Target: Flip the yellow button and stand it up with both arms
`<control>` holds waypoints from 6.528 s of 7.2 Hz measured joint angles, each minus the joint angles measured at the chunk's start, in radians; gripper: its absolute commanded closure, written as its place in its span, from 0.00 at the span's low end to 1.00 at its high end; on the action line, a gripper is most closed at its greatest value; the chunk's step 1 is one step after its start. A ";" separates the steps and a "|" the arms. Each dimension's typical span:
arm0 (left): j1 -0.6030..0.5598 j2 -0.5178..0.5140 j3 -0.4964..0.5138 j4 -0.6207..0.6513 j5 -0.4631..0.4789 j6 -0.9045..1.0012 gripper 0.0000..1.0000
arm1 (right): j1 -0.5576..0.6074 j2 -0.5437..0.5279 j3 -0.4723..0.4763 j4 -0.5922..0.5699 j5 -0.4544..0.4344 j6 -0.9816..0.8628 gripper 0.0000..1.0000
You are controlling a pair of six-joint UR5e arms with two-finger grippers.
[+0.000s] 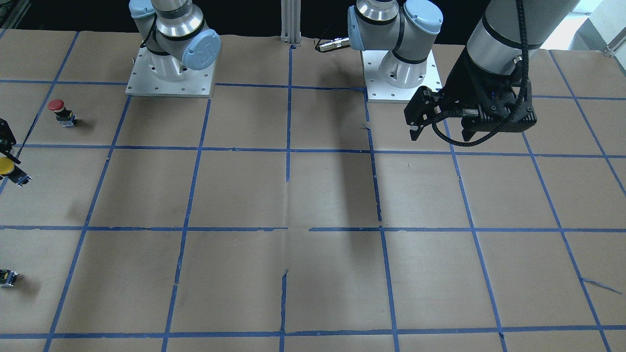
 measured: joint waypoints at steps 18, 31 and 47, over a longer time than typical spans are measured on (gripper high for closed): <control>0.000 -0.001 -0.023 0.017 0.000 -0.013 0.00 | -0.025 0.168 0.003 -0.102 0.103 -0.357 0.09; 0.004 0.000 -0.010 0.015 0.005 -0.001 0.00 | 0.245 -0.239 -0.007 0.185 0.000 1.037 0.00; 0.005 -0.003 -0.001 0.025 0.010 0.001 0.00 | 0.695 -0.383 -0.094 0.480 -0.050 1.911 0.00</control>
